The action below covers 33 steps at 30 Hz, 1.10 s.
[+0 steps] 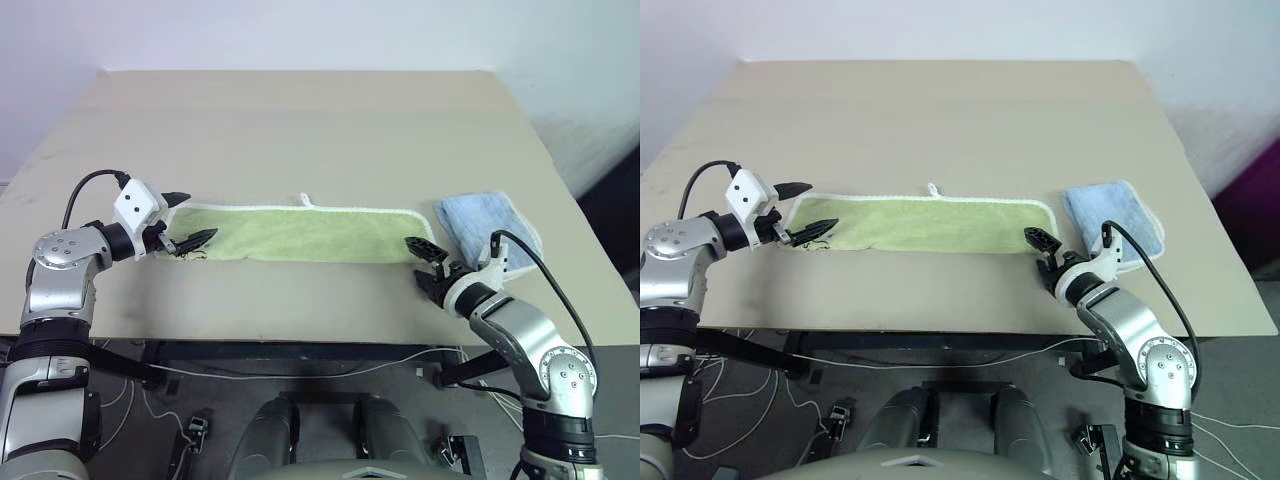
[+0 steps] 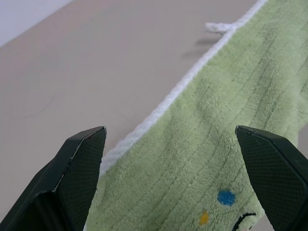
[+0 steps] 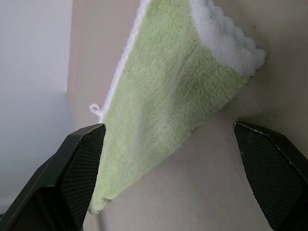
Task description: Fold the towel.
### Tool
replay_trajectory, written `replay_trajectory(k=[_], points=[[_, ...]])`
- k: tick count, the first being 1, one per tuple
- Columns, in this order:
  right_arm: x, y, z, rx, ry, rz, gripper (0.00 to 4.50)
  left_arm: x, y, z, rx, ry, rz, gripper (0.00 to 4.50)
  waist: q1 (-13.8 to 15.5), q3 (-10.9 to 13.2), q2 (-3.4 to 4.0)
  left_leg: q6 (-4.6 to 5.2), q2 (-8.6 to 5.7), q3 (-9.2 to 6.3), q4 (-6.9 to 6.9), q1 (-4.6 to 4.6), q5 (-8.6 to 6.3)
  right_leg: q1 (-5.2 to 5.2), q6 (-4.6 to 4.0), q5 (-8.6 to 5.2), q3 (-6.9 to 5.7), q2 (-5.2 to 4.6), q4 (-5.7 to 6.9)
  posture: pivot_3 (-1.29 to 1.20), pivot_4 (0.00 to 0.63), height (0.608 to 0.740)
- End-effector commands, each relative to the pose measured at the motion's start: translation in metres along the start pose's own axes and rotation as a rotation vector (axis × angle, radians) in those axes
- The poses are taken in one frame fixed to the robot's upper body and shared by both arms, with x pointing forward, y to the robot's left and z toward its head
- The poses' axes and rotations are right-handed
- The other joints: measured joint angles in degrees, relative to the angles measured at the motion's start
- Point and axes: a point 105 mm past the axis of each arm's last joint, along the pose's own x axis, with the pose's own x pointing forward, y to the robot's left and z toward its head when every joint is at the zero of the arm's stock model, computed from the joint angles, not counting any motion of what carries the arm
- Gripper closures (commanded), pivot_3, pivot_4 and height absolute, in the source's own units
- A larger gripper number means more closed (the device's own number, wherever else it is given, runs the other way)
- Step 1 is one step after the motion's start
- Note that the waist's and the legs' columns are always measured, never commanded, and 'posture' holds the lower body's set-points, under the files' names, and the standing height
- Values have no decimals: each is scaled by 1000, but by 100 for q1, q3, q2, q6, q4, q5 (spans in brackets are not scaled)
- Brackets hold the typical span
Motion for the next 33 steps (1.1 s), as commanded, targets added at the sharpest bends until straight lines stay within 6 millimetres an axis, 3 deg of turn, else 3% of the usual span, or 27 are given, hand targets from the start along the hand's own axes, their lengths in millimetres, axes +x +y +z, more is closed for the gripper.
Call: replay_trajectory(k=[1, 11, 14, 25, 33], points=[[9, -9, 3, 23, -24, -32, 35, -2, 4, 12, 35, -26, 5, 0, -18, -3, -5, 0, 2, 0, -1, 2, 0, 1, 0, 0, 0, 0, 0, 0, 150, 740], [21, -10, 28, 39, -157, -32, 35, -2, 4, 14, 35, -28, 7, 0, -95, -16, -20, 0, 3, -2, 0, 10, 0, 12, 0, 0, -1, 3, 2, 0, 150, 740], [22, -9, 31, 42, -180, -29, 625, 0, 3, 15, 36, -33, 3, 0, -79, -16, -20, 0, 1, -2, 0, 9, 0, 11, 0, 0, -2, 2, 2, 0, 150, 740], [9, 5, 42, 29, -252, 4, 4463, 2, 0, 14, 29, -39, -4, 0, -103, -15, -18, 0, 1, -2, -6, 4, 0, 0, 0, 0, 0, -1, 1, 0, 150, 740], [0, 28, 47, -24, -260, 59, 4463, 7, -5, 12, 18, -45, -10, 0, -98, -14, -17, 0, 1, -2, -6, 2, 0, 0, 0, 0, 0, -2, 0, 0, 150, 740]])
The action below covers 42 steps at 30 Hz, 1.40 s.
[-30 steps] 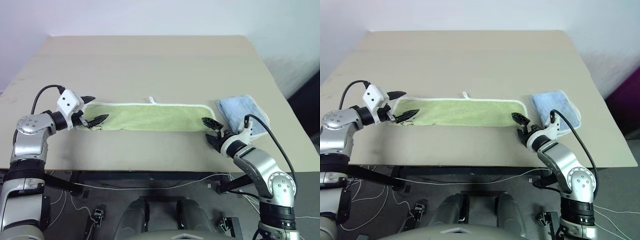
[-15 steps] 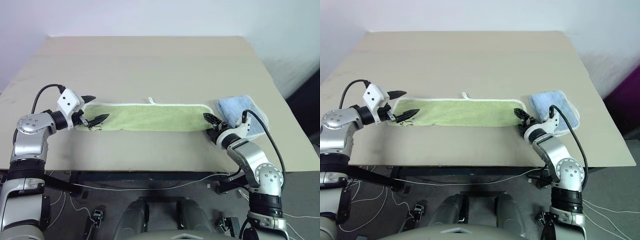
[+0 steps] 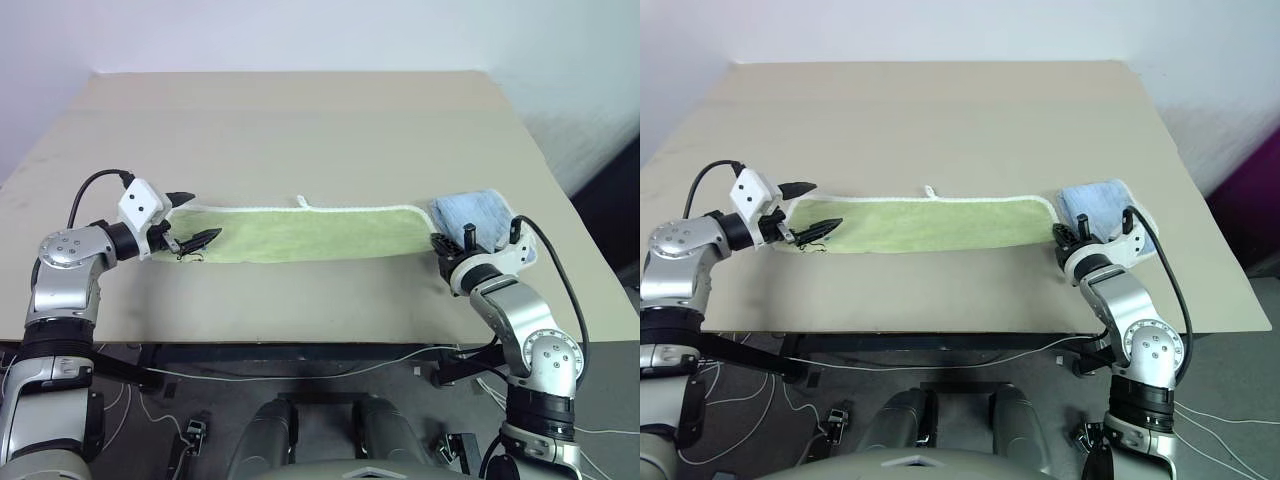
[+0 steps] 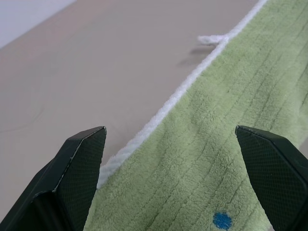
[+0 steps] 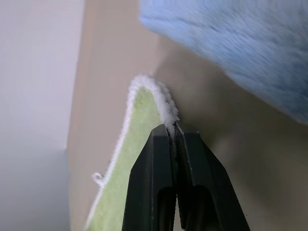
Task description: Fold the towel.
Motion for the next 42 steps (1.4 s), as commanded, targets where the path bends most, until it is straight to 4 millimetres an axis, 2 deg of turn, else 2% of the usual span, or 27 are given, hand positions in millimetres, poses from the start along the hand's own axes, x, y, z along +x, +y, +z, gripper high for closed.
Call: replay_trajectory(k=[1, 5, 8, 12, 15, 17, 20, 24, 31, 36, 39, 42], points=[[-7, 20, 5, -32, -13, 67, 4463, 2, -1, 9, 30, -31, -1, 0, -1, 0, 0, 0, 0, 0, 0, 0, 0, 0, 0, 0, 0, 0, 0, 0, 150, 740], [-9, 26, 9, -66, -22, 80, 4463, 2, -3, 9, 28, -33, -3, 0, -2, 1, 1, 0, 0, 0, 0, 0, 0, 0, 0, 0, 0, 0, 0, 0, 150, 740], [-15, 35, 23, -132, -39, 116, 4463, 0, -4, 9, 28, -33, 0, 0, 8, 1, 2, 0, -1, 1, 1, -1, 0, 0, 0, 0, 0, 0, -1, 0, 150, 740], [-24, 52, 44, -294, -42, 180, 4463, -1, -4, 8, 27, -29, 3, 0, 16, 4, 6, 0, -1, 1, 0, -3, 0, 0, 0, 0, 0, 0, -3, 0, 150, 740], [-30, 62, 45, -460, 6, 223, 4463, -1, -4, 8, 26, -29, 2, 0, 23, 4, 5, 0, 0, 1, 2, -3, 0, 4, 0, 0, -1, 0, -6, 0, 150, 740], [-30, 71, 34, -589, 64, 260, 4463, 1, -6, 8, 24, -30, -2, 0, 19, 4, 5, 1, 1, 1, 2, -3, 0, 5, 0, 0, -1, -1, -7, 0, 150, 740], [-28, 81, 8, -789, 179, 326, 4463, 5, -7, 8, 22, -35, -6, 0, -18, 4, 6, 1, 2, 1, 0, -3, 0, 2, 0, 0, 0, -1, -7, 0, 150, 740], [-23, 93, -29, -957, 313, 429, 4463, 9, -8, 9, 19, -42, -12, 0, -18, 4, 5, 1, 5, 0, 0, -4, 0, 0, 0, 0, -1, 1, -7, 0, 150, 740], [11, 98, -88, -1027, 474, 503, 4463, 16, -12, 13, 18, -63, -18, 0, -4, 4, 4, 0, 3, 0, 3, -6, 0, -2, 0, 0, -1, -2, -7, 0, 150, 740], [25, 99, -122, -1047, 562, 548, 4463, 17, -16, 14, 17, -72, -19, 0, 9, 4, 4, 0, -1, 0, 2, -16, 0, -14, 0, 0, -2, -3, -7, 0, 150, 740], [30, 96, -137, -1052, 598, 557, 4463, 17, -18, 14, 16, -75, -16, 0, -9, 4, 4, 0, -1, -1, 1, -16, 0, -17, 0, 0, -2, -3, -5, 0, 150, 740], [34, 89, -143, -1060, 615, 551, 4463, 15, -19, 14, 15, -75, -11, 0, -10, 4, 4, 0, -1, -1, 0, -16, 0, -17, 0, 0, -2, -3, -5, 0, 150, 740]])
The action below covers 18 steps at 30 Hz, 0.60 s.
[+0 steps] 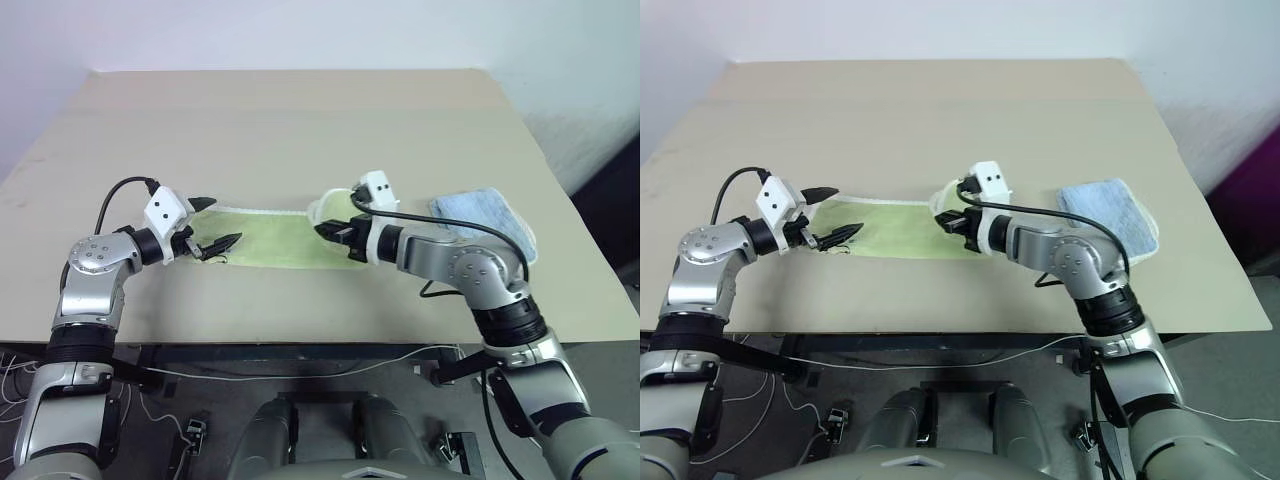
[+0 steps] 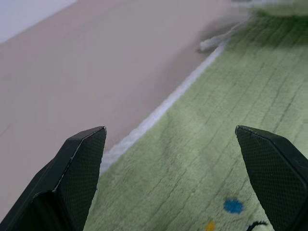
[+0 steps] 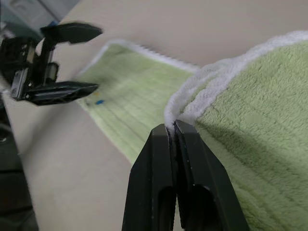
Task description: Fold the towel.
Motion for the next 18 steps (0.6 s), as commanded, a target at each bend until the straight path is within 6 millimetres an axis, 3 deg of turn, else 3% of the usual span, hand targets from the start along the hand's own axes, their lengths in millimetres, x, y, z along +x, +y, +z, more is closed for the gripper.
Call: replay_trajectory(k=[1, 6, 9, 17, 18], points=[[3, 2, 5, -33, -15, 11, 4463, -4, 4, 12, 29, -35, 22, 0, 6, 0, 0, 0, -1, 0, 0, 0, 0, 0, 0, 0, 0, 1, 0, 0, 150, 740], [5, 1, -1, -28, 1, 16, 4463, -7, 5, 12, 27, -30, 30, 0, -4, 0, 0, 0, -1, -1, 0, 0, 0, -1, 0, 0, -1, 1, 0, 0, 150, 740], [5, 4, 0, -8, -16, 39, 3846, -7, 6, 14, 24, -34, 33, 0, -7, 0, 0, 0, -1, -1, -2, 0, 0, -3, 0, 0, -1, 0, 0, 0, 150, 740], [-17, 12, 20, -72, -127, 63, 1256, -21, 7, 18, -55, -73, 84, 0, -7, 0, 1, -1, -1, -3, -3, 0, 0, -3, 0, 0, 0, -2, 0, 0, 150, 740], [-22, 10, 27, -109, -164, 45, 1256, -24, 8, 19, -81, -86, 105, 0, -8, 0, 1, -1, -1, -3, -3, 0, 0, -3, 0, 0, 0, -2, 0, 0, 150, 740]])
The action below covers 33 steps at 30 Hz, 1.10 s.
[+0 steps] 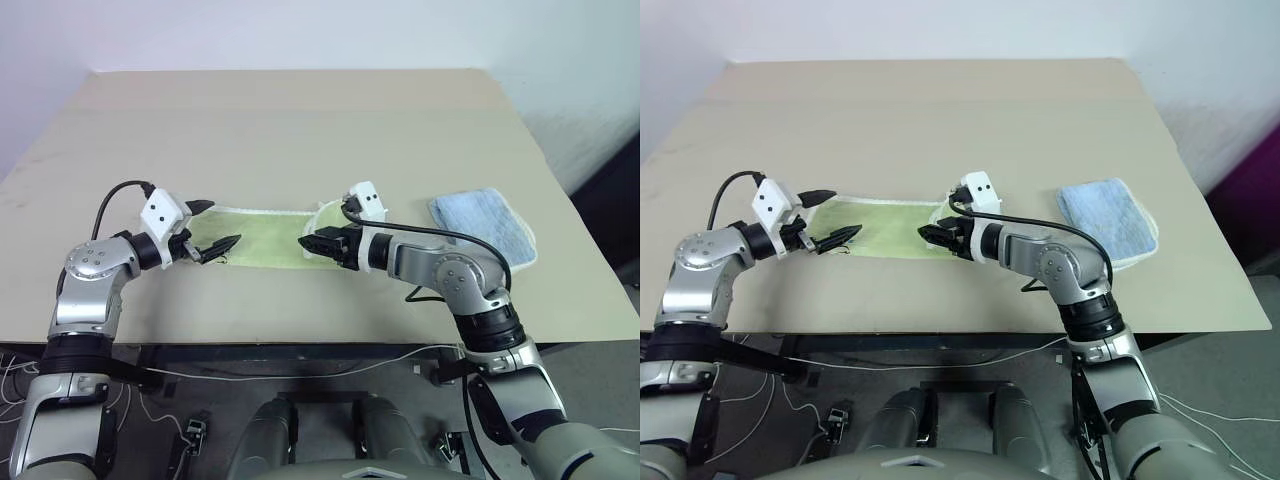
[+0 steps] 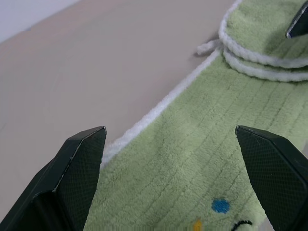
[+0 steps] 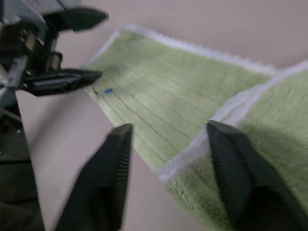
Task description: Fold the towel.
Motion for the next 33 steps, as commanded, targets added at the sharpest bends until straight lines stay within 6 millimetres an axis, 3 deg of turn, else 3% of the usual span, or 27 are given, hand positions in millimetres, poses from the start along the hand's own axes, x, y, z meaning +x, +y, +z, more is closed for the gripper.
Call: replay_trajectory(k=[1, 3, 6, 13, 18, 21, 27, 30, 33], points=[[-20, 0, 31, -138, -145, -31, 1256, -15, 11, 19, -43, -81, 88, 0, 0, 0, 0, 0, 0, 0, 0, 0, 0, 0, 0, 0, 0, -1, 0, 0, 150, 740], [-26, -10, 36, -177, -176, -65, 1256, -20, 13, 22, -90, -103, 127, 0, 4, 0, 0, 0, 0, 0, 0, 0, 0, 0, 0, 0, 0, -2, 0, 0, 150, 740], [-24, -35, 28, -287, -160, -137, 1916, -28, 16, 25, -237, -162, 220, 0, 10, 0, -1, 0, 0, -1, 1, 1, 0, 3, 0, 0, -2, -2, -1, 0, 150, 740], [1, -54, -12, -470, -66, -99, 4294, -46, 5, 19, -570, -221, 355, 0, -28, -1, -1, -1, 2, 1, 0, 3, 0, 2, 0, 0, 1, 2, 1, 0, 150, 740], [12, -69, -49, -500, 44, -102, 4453, -61, 0, 7, -743, -221, 471, 0, -5, -3, -4, -2, 2, 1, 3, 5, 0, 5, 0, 0, 1, 3, 0, 0, 150, 740], [13, -70, -57, -504, 68, -90, 4453, -68, -4, 0, -774, -190, 511, 0, -1, -6, -9, -3, 1, -1, 3, 19, -1, 22, 0, 0, -1, 3, -3, 0, 150, 740], [3, -51, -15, -580, -95, -48, 4453, -85, -13, -23, -909, -151, 616, 0, 5, -6, -8, -5, 2, -2, 0, 22, -1, 24, -1, 0, 0, 3, -4, 0, 150, 740], [-12, -35, 18, -625, -208, -12, 4453, -95, -17, -32, -1011, -170, 666, 0, 8, -3, -4, -5, 2, -1, 0, 20, -1, 21, -1, 0, 0, 1, -4, 0, 150, 740], [-25, -25, 38, -658, -268, 7, 4453, -99, -21, -39, -1113, -182, 693, 0, 25, -4, -4, -5, 1, -3, 1, 17, -1, 20, -1, 0, 0, 0, -5, 0, 150, 740]])
